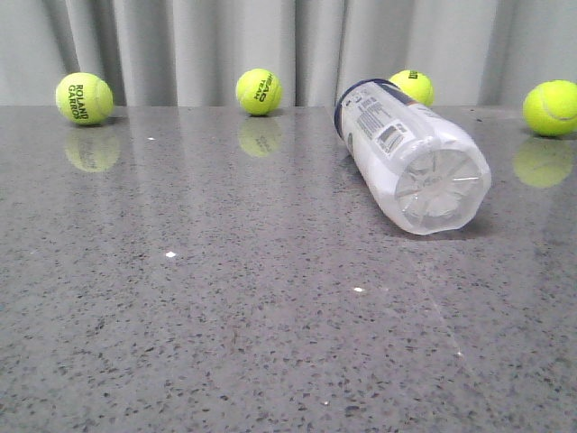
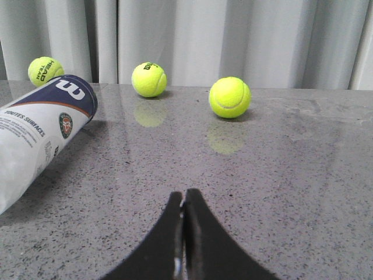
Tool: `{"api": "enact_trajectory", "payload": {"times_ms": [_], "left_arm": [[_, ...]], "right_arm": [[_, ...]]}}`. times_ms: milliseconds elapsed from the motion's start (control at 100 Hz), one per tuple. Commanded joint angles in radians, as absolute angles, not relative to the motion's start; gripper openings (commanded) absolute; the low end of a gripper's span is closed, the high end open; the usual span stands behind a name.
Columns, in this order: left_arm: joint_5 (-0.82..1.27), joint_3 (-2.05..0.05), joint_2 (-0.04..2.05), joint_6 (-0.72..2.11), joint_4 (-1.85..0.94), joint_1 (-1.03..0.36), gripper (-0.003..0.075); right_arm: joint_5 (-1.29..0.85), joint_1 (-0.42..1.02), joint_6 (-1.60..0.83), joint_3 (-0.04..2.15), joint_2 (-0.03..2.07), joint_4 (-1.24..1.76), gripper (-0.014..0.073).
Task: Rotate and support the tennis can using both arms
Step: 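Move the right gripper down over the lying white-and-navy tennis can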
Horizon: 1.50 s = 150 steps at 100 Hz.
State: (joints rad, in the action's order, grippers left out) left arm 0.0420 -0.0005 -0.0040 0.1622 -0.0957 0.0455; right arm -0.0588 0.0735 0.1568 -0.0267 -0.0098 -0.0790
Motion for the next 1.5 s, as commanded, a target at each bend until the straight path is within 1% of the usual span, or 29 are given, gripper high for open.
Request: {"api": "enact_trajectory", "payload": {"times_ms": [0, 930, 1050, 1160, 1340, 1490], "left_arm": [[-0.034, 0.044, -0.035, 0.151, -0.099, 0.038, -0.002], [-0.034, 0.044, -0.035, 0.151, -0.099, 0.038, -0.002], [-0.034, 0.044, -0.035, 0.151, -0.099, 0.038, -0.002], [-0.034, 0.044, -0.035, 0.151, -0.099, 0.038, -0.002], [-0.034, 0.044, -0.035, 0.151, -0.099, 0.038, -0.002], [-0.034, 0.044, -0.035, 0.151, -0.099, 0.038, -0.002]], "right_arm": [[0.016, 0.066, 0.15, -0.01, -0.04, -0.08, -0.0067], [0.017, 0.066, 0.15, 0.004, -0.04, -0.08, -0.0067], [-0.06, 0.067, 0.15, 0.079, -0.017, -0.08, -0.0067], [-0.196, 0.067, 0.15, 0.191, 0.042, -0.08, -0.0067], [-0.393, 0.067, 0.15, 0.409, 0.205, -0.08, -0.0067], [-0.489, 0.067, 0.15, 0.545, 0.359, -0.08, -0.0067]]}}
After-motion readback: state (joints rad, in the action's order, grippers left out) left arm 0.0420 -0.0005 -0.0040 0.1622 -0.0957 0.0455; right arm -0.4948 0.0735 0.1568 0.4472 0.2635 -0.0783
